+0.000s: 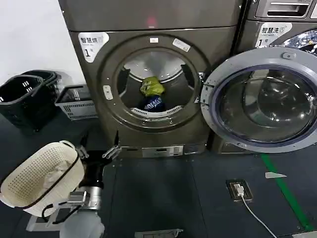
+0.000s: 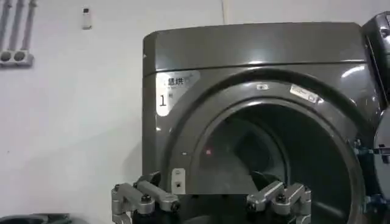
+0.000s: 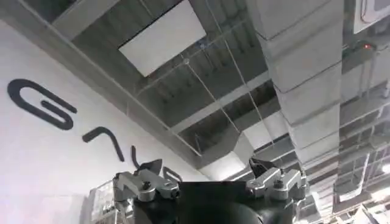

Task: Grasp the clothes from the dryer.

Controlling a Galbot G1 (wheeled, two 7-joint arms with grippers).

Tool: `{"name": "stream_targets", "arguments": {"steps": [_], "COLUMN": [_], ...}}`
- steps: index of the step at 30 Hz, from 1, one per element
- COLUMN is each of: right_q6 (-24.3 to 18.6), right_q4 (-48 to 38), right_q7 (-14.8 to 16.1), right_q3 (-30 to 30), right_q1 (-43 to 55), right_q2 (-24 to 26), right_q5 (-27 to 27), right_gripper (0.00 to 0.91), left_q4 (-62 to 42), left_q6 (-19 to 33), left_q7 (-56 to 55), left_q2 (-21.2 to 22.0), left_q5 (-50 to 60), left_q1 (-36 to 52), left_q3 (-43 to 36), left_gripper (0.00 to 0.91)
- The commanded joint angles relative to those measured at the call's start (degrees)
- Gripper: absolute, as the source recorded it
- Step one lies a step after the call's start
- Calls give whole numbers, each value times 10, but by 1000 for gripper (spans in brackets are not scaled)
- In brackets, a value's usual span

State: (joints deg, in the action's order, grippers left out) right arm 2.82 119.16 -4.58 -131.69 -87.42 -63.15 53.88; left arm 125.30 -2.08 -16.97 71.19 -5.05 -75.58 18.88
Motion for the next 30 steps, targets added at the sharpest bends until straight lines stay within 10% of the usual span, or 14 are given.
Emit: {"name": "stream_targets", "arguments": {"steps": [1, 30], "right_q6": [0, -2], "right_q4": [0, 3], "right_q7": [0, 2], "right_q3": [1, 2], "right_q1": [1, 0], "right_q2": [0, -2], "right_q5": [0, 0], "right_gripper": [907, 907], "left_q4": [1, 0], "left_q6": [0, 1], "left_q7": [0, -1], "left_q2": [-1, 1], "left_q5": [0, 0], "left_q1": [0, 0], "left_q3": [0, 1], "left_gripper": [907, 907]}}
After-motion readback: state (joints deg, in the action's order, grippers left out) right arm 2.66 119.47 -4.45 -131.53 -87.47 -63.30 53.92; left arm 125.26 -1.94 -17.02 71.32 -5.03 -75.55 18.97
